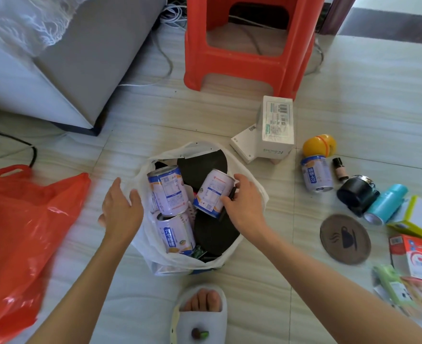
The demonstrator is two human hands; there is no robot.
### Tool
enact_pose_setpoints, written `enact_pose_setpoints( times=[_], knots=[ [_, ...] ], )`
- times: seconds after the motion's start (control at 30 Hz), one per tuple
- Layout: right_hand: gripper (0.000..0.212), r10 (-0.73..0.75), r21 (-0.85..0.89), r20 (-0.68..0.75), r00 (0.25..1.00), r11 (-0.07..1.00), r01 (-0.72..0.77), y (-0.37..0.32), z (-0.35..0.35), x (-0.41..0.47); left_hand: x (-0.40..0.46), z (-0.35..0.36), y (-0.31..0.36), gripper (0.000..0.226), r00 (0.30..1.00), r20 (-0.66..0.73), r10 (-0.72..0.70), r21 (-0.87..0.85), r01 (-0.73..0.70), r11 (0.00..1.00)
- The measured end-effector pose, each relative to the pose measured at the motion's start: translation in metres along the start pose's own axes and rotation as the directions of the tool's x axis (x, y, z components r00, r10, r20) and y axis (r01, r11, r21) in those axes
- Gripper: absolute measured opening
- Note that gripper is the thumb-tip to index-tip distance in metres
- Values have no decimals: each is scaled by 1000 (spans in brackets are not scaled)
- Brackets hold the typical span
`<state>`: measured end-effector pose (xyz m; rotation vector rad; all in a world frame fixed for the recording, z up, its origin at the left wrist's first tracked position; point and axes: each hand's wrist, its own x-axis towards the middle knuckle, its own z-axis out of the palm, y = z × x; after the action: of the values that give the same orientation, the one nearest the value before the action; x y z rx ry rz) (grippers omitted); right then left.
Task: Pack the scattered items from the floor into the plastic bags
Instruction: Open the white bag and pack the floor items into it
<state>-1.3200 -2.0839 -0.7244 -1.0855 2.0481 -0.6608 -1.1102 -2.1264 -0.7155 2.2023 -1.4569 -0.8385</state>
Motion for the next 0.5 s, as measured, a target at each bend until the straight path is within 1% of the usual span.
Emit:
enact_pose_setpoints(
  times=[0.07,0.1,0.13,0.17,0.2,0.23,0.27,0.3,0.33,0.37,0.4,0.43,0.47,0.5],
  knots=[
    [57,-32,-26,-10,999,999,32,0,-5,-4,-2,-4,-8,57,991,84,-108,7,108,994],
    [58,-36,-18,-27,999,999,35,1,-8,-4,-4,-5,-12,55,987,102,-122,-3,122,992],
    [61,-26,1,-47,999,1000,27,0,-12,-5,-5,-7,-15,48,991,92,-101,-15,102,995],
    [65,-8,27,-56,998,1000,10,0,-15,-4,-6,-8,-16,34,996,62,-67,-33,69,997],
    [68,22,55,-52,998,998,-19,-1,-18,-3,-6,-10,-15,21,999,26,-44,-68,45,997],
    [70,83,85,-36,996,993,-80,1,-21,0,-7,-12,-11,15,999,-5,-34,-127,33,991],
    [68,185,109,-12,983,977,-183,6,-23,6,-7,-14,-7,12,999,-29,-25,-199,19,980],
    [60,294,119,6,956,949,-293,13,-25,13,-8,-16,-1,13,999,-46,-16,-272,3,962],
    [45,383,108,16,923,918,-383,23,-27,20,-9,-19,6,15,998,-63,-2,-340,-19,940],
    [27,437,66,19,899,897,-437,32,-30,24,-9,-23,13,14,997,-79,14,-392,-44,919],
    [17,466,29,35,884,884,-467,42,-32,26,-11,-26,21,12,996,-86,28,-432,-62,900],
    [17,491,29,59,869,869,-493,55,-31,30,-13,-30,28,9,996,-76,36,-460,-67,885],
    [19,527,78,90,845,842,-534,65,-32,32,-15,-33,35,10,998,-53,45,-482,-65,874],
    [14,557,160,136,819,804,-573,73,-33,33,-18,-35,40,14,998,-27,63,-491,-69,869]
  ],
)
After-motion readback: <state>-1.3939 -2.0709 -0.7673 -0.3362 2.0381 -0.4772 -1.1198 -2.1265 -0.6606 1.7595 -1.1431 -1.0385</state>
